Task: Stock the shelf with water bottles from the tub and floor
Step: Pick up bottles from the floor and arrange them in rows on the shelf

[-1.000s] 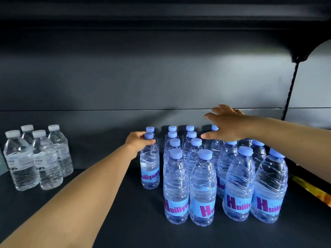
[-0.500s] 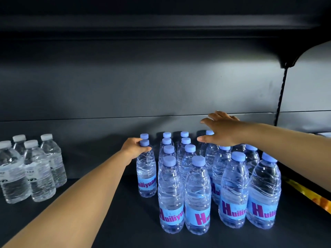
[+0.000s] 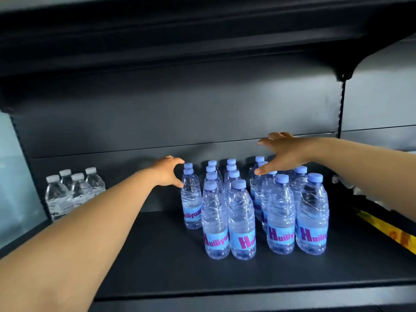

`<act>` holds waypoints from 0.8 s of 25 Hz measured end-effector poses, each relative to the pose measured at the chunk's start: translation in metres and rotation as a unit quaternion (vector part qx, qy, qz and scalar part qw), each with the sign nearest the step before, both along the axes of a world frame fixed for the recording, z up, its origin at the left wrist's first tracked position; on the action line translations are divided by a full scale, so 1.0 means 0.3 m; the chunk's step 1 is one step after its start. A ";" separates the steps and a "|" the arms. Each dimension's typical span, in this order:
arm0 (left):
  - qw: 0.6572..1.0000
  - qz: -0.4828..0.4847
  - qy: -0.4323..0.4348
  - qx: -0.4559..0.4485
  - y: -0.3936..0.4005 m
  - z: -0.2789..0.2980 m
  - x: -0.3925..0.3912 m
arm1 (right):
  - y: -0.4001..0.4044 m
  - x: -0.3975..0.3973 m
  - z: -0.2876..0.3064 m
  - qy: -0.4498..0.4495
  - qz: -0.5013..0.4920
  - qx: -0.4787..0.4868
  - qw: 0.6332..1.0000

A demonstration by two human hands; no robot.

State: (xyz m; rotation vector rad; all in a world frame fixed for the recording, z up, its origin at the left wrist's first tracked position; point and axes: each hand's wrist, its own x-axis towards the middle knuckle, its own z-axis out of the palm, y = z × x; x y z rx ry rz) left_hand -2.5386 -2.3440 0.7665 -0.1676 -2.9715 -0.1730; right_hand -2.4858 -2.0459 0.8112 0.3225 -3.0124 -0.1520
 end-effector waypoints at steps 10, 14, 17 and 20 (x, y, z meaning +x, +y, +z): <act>0.981 0.027 -0.002 -0.192 0.090 0.127 0.629 | 0.121 0.551 0.084 0.004 0.014 0.002 1.000; 0.980 -0.006 -0.002 -0.200 0.187 0.039 0.921 | 0.175 0.877 -0.012 0.021 0.015 -0.022 0.999; 0.981 -0.032 -0.011 -0.189 0.264 -0.098 1.093 | 0.236 1.093 -0.131 0.034 0.015 -0.026 0.999; 0.982 -0.047 -0.041 -0.179 0.343 -0.237 1.200 | 0.324 1.238 -0.243 0.014 0.005 -0.051 0.999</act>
